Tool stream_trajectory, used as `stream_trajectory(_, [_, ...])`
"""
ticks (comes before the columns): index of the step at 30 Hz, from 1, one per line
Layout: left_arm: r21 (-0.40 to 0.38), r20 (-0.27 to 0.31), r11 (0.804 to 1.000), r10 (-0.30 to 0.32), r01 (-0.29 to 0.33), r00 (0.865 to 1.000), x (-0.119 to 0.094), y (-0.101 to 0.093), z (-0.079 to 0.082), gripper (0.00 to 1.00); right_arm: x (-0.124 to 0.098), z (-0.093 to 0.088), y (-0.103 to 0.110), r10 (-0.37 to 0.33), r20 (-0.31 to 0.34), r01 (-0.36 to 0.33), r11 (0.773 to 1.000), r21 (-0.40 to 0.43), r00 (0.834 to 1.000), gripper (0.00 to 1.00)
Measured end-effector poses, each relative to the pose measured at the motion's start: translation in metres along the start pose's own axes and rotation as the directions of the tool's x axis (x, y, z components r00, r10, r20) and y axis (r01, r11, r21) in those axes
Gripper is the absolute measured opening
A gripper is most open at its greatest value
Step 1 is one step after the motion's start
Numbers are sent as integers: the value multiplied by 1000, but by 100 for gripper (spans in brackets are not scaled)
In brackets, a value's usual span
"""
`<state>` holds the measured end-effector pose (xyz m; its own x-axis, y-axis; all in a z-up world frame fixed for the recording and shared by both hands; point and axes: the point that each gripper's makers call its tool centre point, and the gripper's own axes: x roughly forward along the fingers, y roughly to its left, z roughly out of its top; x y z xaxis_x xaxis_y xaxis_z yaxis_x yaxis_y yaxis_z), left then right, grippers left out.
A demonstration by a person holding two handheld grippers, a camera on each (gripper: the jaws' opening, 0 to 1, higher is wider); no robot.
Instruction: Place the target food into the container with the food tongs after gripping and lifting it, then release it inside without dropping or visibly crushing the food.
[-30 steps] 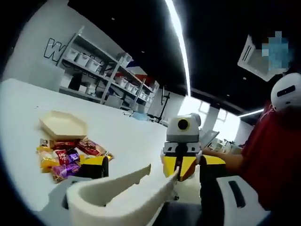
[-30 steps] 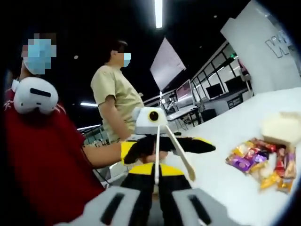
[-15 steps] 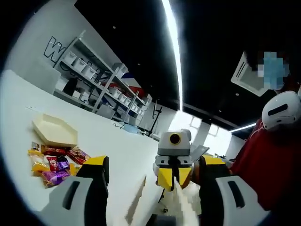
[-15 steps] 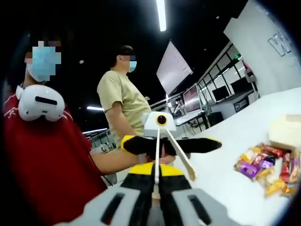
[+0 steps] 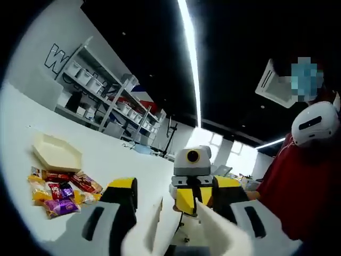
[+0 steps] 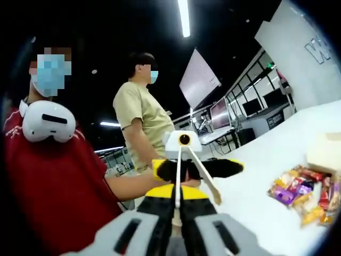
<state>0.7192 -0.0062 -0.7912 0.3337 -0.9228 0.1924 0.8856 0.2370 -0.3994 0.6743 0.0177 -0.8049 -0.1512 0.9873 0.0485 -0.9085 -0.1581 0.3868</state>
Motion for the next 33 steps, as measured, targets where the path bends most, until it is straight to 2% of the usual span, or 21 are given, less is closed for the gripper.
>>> stream_trajectory(1, [-13, 4, 1000, -6, 6, 1000, -1, -1, 1, 33, 0, 1, 1, 0, -2, 0, 1000, -4, 1000, 0])
stream_trajectory(2, [-39, 17, 999, -28, 28, 999, -1, -4, 3, 34, 1, 2, 1, -1, -2, 1, 1000, -10, 1000, 0])
stream_trajectory(4, [-44, 11, 999, -5, 5, 1000, -1, 0, 3, 38, 1, 7, 2, -11, 6, 11, 1000, -25, 1000, 0])
stream_trajectory(5, [-16, 9, 1000, 18, -18, 1000, -3, 5, 4, 40, 1, 7, 2, -17, 0, 17, 999, -27, 1000, 0])
stream_trajectory(7, [-36, 22, 999, 14, -13, 1000, -4, 3, 6, 42, 1, 7, 2, -12, 2, 12, 999, -30, 1000, 0])
stream_trajectory(12, [-40, 32, 999, -22, 23, 999, -4, -3, 8, 31, 1, 9, 1, -17, 3, 17, 999, -52, 1000, 0])
stream_trajectory(21, [-47, 42, 998, -27, 29, 999, -5, -4, 9, 31, 3, 11, 2, -24, -12, 22, 996, -81, 1000, 0])
stream_trajectory(33, [-52, 71, 998, -27, 30, 997, -7, -3, 16, 30, 7, 19, 2, -22, 19, 24, 994, -102, 1000, 0])
